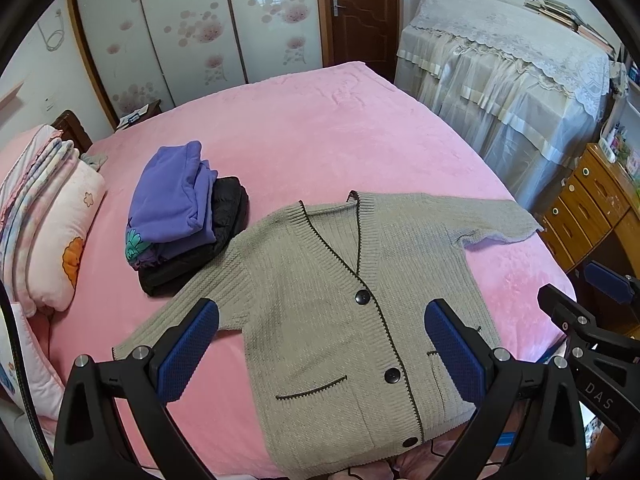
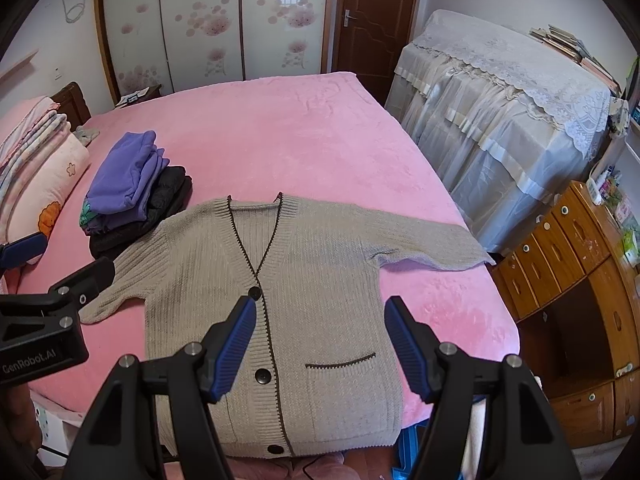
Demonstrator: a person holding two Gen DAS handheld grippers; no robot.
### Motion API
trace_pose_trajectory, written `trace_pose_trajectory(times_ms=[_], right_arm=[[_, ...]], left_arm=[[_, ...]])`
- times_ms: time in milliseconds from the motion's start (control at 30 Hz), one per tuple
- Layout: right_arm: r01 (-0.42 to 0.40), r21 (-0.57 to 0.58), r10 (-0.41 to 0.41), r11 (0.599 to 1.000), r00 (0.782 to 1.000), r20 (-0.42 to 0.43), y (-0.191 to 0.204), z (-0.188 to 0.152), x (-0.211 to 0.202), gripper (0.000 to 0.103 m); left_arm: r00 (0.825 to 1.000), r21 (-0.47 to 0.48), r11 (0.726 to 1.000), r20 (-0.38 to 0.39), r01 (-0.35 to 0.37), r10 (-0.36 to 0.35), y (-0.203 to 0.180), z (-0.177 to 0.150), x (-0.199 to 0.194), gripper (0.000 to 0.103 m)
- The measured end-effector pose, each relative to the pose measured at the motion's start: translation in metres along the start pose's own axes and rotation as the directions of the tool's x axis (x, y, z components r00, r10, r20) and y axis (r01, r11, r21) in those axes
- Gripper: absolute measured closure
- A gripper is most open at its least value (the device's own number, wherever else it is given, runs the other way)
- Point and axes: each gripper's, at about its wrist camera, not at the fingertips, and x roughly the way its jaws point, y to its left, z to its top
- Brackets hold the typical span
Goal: Fold large clothes
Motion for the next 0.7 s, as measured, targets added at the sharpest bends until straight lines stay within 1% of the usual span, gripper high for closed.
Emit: trace_pose_trajectory(times_ms=[367,567,700], right_arm=[[0.033,0.056,-0.034,0.998,0.999,0.018,-0.017,0.001,-0.003,0.037],[0.007,0.084,-0.01,0.996,0.999,0.032,-0.038,0.008,0.004,0.037],[-0.024,0.072,0.022,0.997,0.999,0.04,-0.06,0.02,0.018,0.037]], left_arm=[[1.0,0.028,0.999,0.019,0.019,-0.02,-0.013,0.012,0.003,0.001],[0.999,0.017,1.0,0.031,-0.012,0.012,-0.027,0.024,0.007,0.001],[0.998,-0.008,0.999,0.028,-0.05,0.05,-0.048,0.039,0.014,0.001]])
